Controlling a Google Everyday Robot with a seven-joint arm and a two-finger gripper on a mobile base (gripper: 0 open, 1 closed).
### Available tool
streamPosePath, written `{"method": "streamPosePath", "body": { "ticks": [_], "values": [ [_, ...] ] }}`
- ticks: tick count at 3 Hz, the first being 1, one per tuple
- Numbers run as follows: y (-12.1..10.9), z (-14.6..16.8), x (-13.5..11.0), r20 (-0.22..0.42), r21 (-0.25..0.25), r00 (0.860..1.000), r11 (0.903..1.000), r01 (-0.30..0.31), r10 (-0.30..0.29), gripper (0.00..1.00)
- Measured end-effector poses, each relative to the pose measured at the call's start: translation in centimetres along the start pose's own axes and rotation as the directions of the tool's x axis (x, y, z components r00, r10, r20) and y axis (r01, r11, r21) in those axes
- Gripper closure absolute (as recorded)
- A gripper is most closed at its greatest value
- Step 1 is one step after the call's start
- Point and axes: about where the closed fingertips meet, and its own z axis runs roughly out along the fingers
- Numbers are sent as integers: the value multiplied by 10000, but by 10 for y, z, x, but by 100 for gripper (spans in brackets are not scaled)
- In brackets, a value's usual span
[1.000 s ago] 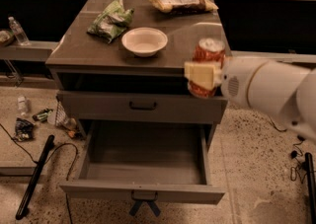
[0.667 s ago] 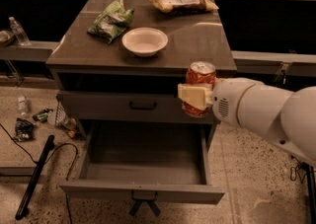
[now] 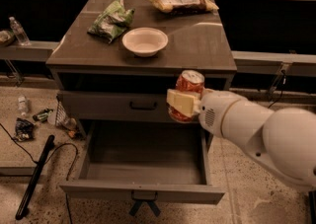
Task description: Place coke can into middle drawer
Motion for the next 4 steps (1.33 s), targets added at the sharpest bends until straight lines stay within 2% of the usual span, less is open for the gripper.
{"method": "streamPosePath", "body": {
  "ticks": [1, 2, 3, 4],
  "values": [
    [-7, 7, 39, 540, -242, 9975, 9986, 461, -447, 100],
    [46, 45, 81, 1040, -1349, 9755, 9691, 2067, -1937, 100],
    [62, 69, 103, 1248, -2122, 9768, 9571, 1975, -1739, 100],
    [62, 71, 104, 1254, -2163, 9767, 9561, 1980, -1739, 100]
  ]
}}
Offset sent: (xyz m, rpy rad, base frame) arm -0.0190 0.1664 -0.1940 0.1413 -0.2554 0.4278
